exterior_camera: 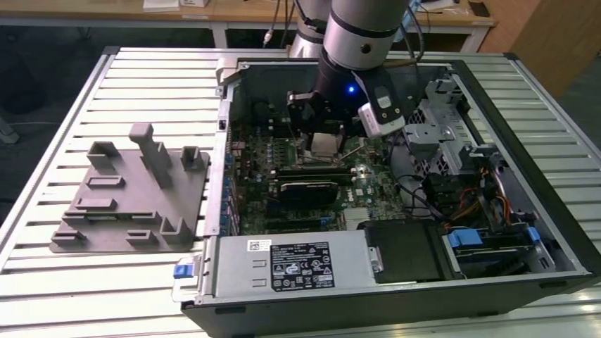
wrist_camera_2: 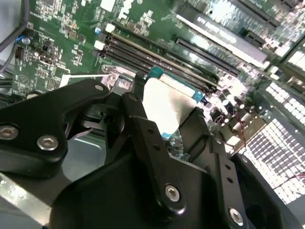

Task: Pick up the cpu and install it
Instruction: 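Pick up the cpu and move it towards the insertion slot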

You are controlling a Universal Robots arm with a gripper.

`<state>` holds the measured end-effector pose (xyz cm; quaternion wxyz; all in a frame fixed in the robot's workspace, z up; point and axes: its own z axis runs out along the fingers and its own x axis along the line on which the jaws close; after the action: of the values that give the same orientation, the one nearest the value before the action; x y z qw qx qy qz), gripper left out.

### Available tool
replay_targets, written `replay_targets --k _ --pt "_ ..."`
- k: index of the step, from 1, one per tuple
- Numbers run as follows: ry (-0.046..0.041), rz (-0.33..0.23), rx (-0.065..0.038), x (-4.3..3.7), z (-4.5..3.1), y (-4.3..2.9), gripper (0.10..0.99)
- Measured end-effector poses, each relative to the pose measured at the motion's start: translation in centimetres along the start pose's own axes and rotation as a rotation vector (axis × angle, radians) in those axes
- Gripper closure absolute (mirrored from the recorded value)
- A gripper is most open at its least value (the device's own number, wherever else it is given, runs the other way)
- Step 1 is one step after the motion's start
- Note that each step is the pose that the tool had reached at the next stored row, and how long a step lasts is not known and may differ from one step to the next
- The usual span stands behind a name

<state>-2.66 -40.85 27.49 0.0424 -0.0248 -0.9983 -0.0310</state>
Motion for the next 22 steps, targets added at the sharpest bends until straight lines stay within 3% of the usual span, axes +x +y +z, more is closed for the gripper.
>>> replay_targets --k 2,8,12,19,22 --pt "-0.0077 0.0 0.0 -0.01 0.16 0.13 0.541" --pt "-0.0487 -0.003 -0.002 0.0 0.5 0.25 0.541" --pt "-0.0711 -0.005 -0.003 0.0 0.82 0.3 0.541" --pt "-0.0723 -0.005 -0.003 -0.02 0.99 0.31 0.541" --pt "-0.078 -0.005 -0.004 -0.03 1.36 0.29 0.541"
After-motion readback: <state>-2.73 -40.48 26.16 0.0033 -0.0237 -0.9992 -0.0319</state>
